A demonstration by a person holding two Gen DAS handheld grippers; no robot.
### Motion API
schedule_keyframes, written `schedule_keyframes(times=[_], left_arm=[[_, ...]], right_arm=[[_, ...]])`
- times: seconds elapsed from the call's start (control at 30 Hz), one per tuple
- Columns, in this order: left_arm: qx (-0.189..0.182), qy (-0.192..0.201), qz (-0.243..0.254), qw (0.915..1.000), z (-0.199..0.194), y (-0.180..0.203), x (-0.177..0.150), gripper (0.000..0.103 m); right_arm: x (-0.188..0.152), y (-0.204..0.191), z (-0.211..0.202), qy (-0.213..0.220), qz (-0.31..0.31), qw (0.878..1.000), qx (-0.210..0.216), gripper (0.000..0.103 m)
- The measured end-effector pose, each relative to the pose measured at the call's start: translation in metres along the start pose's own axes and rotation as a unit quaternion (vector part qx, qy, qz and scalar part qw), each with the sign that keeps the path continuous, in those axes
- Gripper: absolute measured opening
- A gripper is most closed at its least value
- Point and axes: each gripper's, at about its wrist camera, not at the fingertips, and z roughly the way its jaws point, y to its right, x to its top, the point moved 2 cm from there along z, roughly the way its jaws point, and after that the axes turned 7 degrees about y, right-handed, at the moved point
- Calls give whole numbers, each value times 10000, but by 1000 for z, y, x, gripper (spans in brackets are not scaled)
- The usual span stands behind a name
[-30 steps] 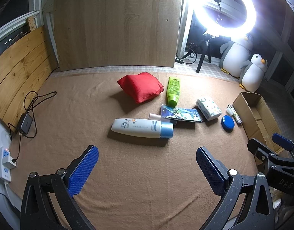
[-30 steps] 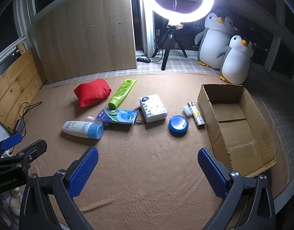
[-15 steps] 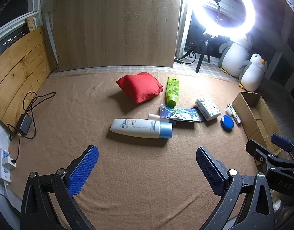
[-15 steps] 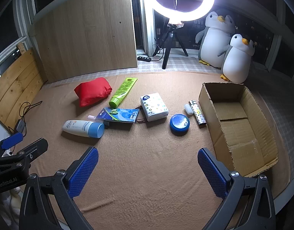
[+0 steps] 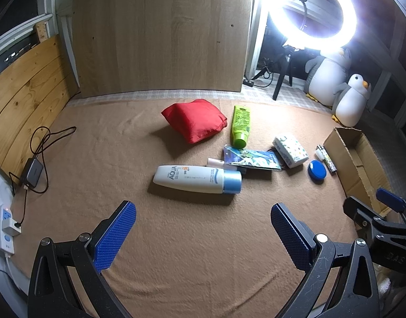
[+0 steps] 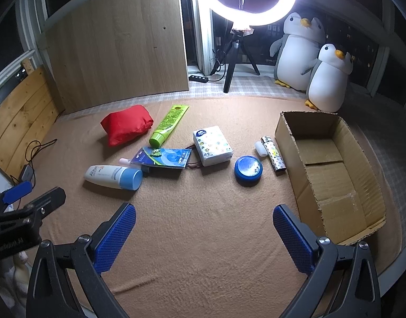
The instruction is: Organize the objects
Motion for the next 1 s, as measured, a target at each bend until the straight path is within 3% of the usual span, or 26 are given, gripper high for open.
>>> schedule_keyframes(times=[0.37, 0.8, 1.0], left_arm=[[139, -178, -55, 9997, 46, -30, 17, 103], [-11, -859, -131, 9962, 148, -44, 34, 102], [59, -1140, -241, 9932, 183, -52, 34, 91]], right_arm=[[-4, 9, 7, -142, 84, 9998, -106, 102], [-11, 26, 11, -277, 240, 9990, -270, 102], [-15, 32, 12, -330, 309, 9984, -333, 102]])
